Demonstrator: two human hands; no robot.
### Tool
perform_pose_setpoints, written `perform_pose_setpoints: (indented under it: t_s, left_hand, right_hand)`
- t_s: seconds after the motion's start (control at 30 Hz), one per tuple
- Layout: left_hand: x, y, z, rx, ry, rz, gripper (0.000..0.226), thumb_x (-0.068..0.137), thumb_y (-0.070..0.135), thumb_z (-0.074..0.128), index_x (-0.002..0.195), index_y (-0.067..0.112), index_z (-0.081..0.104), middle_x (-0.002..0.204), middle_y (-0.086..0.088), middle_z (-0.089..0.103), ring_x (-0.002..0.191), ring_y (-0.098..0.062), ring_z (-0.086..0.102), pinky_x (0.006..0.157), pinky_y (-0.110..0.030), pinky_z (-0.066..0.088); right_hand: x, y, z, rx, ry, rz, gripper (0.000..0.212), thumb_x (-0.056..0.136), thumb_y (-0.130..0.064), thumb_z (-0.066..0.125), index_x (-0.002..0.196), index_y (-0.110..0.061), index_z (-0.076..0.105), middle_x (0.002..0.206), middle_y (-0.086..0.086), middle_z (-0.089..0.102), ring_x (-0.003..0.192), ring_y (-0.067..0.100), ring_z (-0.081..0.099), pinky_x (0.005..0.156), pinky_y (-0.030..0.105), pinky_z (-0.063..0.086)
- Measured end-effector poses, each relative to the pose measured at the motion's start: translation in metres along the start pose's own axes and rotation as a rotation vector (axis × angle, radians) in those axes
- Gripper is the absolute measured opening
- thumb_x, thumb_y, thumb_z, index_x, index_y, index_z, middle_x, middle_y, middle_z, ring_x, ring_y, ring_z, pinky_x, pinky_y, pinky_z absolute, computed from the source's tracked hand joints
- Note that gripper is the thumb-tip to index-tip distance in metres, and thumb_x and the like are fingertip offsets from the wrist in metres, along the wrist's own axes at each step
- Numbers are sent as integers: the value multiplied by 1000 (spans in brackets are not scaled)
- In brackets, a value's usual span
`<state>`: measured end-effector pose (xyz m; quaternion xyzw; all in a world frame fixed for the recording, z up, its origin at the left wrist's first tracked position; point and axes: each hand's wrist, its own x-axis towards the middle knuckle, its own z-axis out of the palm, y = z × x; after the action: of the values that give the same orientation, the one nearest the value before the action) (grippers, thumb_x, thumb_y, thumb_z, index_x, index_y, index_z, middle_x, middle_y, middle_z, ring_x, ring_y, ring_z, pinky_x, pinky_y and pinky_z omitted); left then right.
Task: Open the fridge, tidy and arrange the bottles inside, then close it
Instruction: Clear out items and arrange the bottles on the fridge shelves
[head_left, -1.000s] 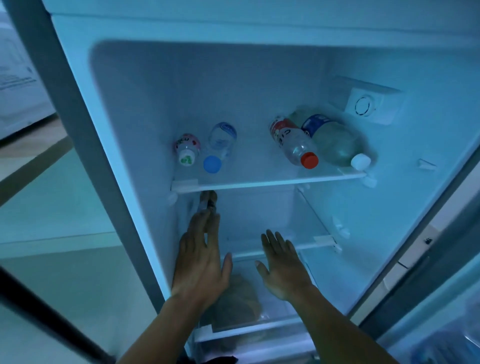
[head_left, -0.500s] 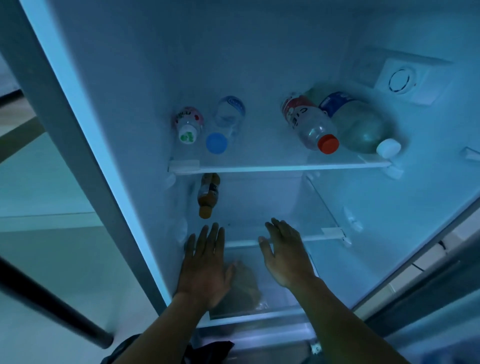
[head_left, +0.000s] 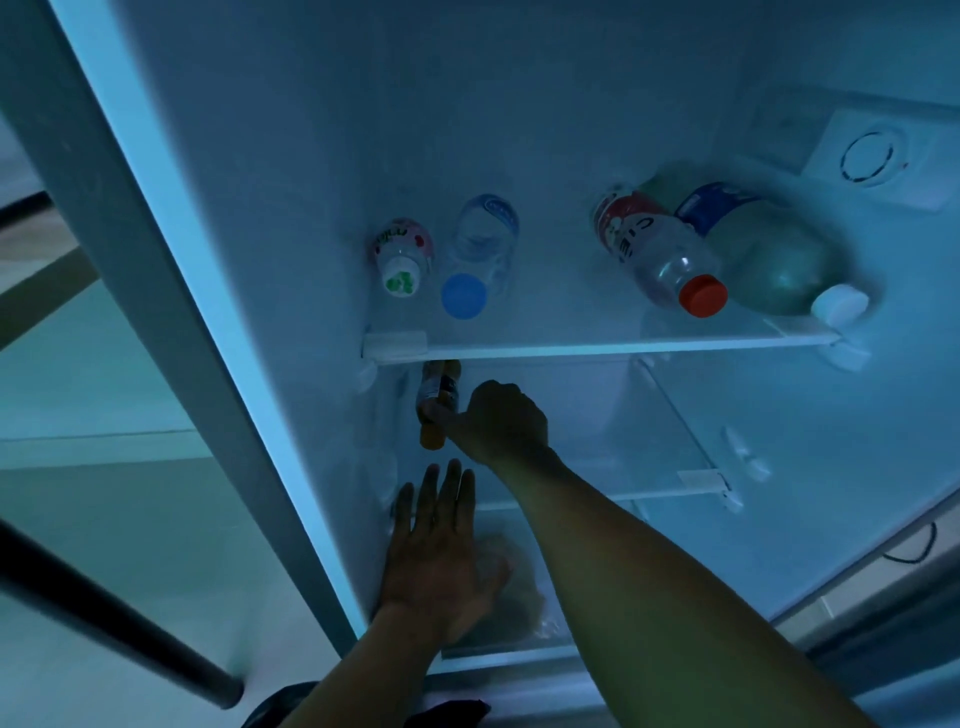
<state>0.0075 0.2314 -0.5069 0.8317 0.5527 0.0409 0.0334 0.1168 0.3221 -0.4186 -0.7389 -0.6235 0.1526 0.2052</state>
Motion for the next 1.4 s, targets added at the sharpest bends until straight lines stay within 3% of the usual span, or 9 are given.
perform_pose_setpoints:
  t_s: [0.23, 0.33, 0.47, 0.67, 0.8, 1.0, 1.1, 1.23, 1.4]
  left_hand:
    - [0, 2, -12, -33, -42, -18, 98, 66, 63, -5, 145, 12, -30, 158, -5, -32, 143, -25, -35, 118, -50, -16]
    - [2, -2, -5, -15, -49, -18, 93, 79, 70, 5, 141, 13, -34, 157, -4, -34, 141, -23, -38, 117, -50, -17]
    - [2, -5, -2, -11, -44, -20, 100, 85, 74, 25, 138, 15, -37, 155, -3, -38, 140, -23, -40, 115, -49, -22]
    - [2, -7, -3, -19, -36, -28, 107, 82, 76, 30, 144, 15, -33, 155, -4, -39, 140, -24, -39, 115, -49, -22]
    - [2, -7, -3, -35, -47, -37, 108, 81, 75, 33, 149, 16, -28, 155, -3, -38, 141, -22, -39, 115, -48, -22]
    - [-1, -4, -6, -26, -56, -39, 110, 79, 76, 34, 150, 16, -26, 156, -3, -36, 142, -22, -36, 116, -48, -20]
    - [-2, -2, -7, -40, -51, -38, 110, 78, 75, 35, 151, 17, -23, 157, -3, -34, 143, -21, -35, 117, -48, -17]
    - [-5, -3, -8, -46, -37, -49, 111, 78, 74, 39, 151, 17, -23, 158, -2, -32, 144, -20, -33, 117, -47, -16]
    - [-4, 0, -14, -55, -1, -60, 110, 78, 67, 48, 153, 20, -17, 160, 1, -27, 146, -17, -25, 116, -44, -15]
  right_hand:
    - [8, -10, 13, 38, -73, 68, 44, 75, -60, 65, 78, -18, 54, 78, -1, 59, 82, 23, 64, 70, 32, 50]
    - [8, 3, 14, 32, -66, 73, 35, 80, -49, 65, 90, -17, 58, 76, -2, 56, 74, 20, 59, 66, 29, 47]
    - [2, 29, 16, 41, -35, 37, 38, 89, -48, 56, 97, -12, 66, 90, 5, 68, 78, 21, 64, 69, 31, 53]
    - [-31, 72, 14, 235, 317, -42, 25, 90, -37, 66, 78, -17, 58, 78, 0, 59, 69, 17, 57, 56, 25, 38]
    - [-55, 88, -6, 343, 532, -177, 14, 86, -24, 73, 89, -14, 64, 84, 0, 56, 72, 12, 53, 62, 22, 44]
    - [-63, 69, -47, 359, 623, -265, 23, 82, -25, 76, 74, -17, 56, 74, -6, 45, 64, -1, 47, 62, 6, 32]
    - [-68, 60, -65, 359, 702, -292, 26, 80, -31, 75, 72, -16, 55, 70, -8, 45, 61, 3, 44, 59, 10, 32]
    - [-82, 46, -91, 419, 790, -399, 28, 79, -34, 70, 70, -12, 56, 68, -4, 52, 60, 15, 49, 57, 25, 42]
    - [-99, 30, -129, 485, 945, -470, 28, 81, -30, 70, 69, -9, 56, 67, -3, 51, 59, 11, 46, 57, 24, 41]
